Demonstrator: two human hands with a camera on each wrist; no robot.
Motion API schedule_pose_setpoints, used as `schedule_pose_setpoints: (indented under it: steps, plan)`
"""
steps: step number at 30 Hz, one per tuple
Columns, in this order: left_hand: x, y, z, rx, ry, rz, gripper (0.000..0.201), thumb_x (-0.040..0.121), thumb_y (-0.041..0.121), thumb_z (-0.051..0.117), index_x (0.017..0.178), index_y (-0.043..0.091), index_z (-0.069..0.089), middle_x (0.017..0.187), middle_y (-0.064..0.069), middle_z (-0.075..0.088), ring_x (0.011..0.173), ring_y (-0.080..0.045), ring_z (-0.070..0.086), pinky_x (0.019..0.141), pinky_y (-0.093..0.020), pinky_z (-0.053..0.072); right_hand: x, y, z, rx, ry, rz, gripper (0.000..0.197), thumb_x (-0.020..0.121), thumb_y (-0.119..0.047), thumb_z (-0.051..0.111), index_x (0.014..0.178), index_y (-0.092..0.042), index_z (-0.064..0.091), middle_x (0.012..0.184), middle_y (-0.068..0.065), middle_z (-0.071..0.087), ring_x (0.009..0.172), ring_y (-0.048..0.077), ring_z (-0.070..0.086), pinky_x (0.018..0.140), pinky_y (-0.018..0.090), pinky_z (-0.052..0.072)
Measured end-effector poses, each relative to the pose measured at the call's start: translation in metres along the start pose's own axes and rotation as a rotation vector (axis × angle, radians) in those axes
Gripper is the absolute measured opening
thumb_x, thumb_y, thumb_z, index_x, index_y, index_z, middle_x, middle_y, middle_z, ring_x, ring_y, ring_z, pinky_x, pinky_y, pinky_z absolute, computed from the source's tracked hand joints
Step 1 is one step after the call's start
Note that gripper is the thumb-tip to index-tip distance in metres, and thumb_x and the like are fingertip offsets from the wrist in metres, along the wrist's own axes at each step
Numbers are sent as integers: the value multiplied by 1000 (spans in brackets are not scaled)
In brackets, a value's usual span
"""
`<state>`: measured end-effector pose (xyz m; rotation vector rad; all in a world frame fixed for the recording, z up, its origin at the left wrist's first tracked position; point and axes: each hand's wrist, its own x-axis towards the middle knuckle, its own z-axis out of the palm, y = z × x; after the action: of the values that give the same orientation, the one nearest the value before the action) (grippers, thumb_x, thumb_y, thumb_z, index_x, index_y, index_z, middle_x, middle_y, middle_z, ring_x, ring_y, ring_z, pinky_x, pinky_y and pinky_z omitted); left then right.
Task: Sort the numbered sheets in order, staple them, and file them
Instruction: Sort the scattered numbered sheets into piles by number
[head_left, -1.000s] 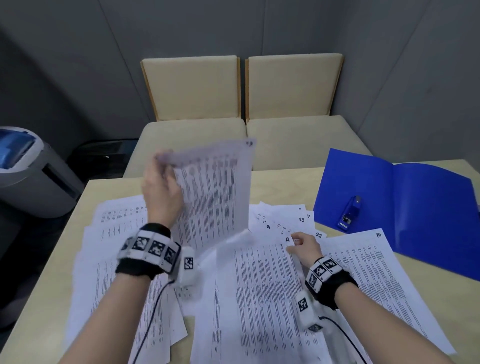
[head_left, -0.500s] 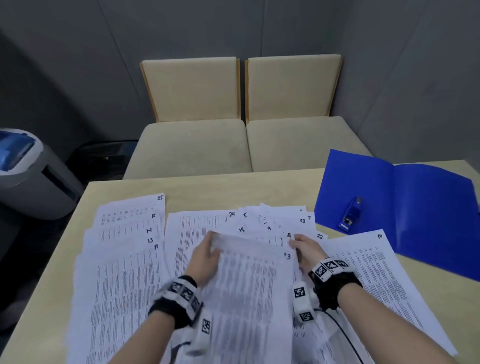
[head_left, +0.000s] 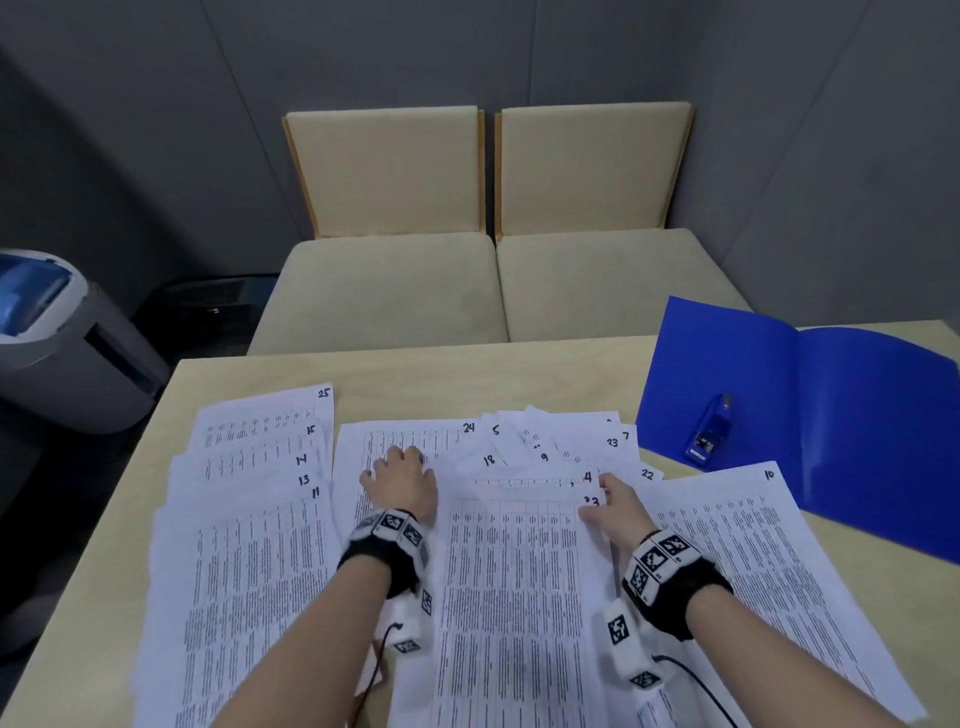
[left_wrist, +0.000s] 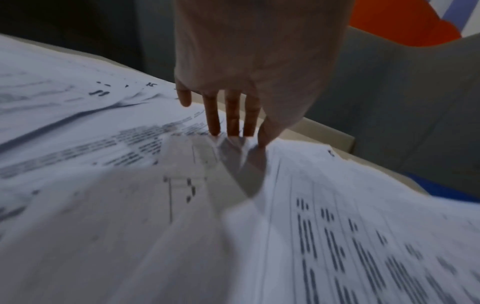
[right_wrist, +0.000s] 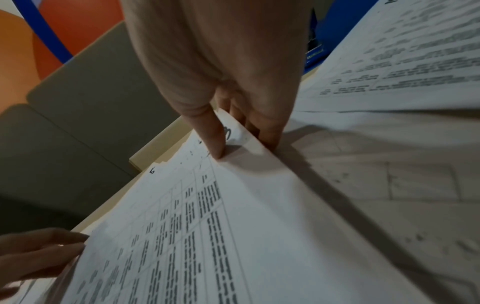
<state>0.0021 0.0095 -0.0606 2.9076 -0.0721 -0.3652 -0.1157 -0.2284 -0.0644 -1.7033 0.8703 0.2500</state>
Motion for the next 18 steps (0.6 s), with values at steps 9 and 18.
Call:
schedule_pose_setpoints:
  steps: [9,18]
  plan:
    - [4,-17,-22,-273,122,338,16,82,14,68,69,8,60,71,-5,61,68,-27,56,73,-33,42,-1,-4,-3,-72,8,-18,47,83,-2,63,128,-3,49,124,2,52,114,22,51,99,32,40]
    - [-15,-27,-47,-144,349,582,2,87,9,60,88,9,62,81,-5,54,59,-25,53,51,-30,41,-5,4,-5,13,-85,-76,28,80,2,62,91,-23,70,101,8,72,99,29,66,95,49,50]
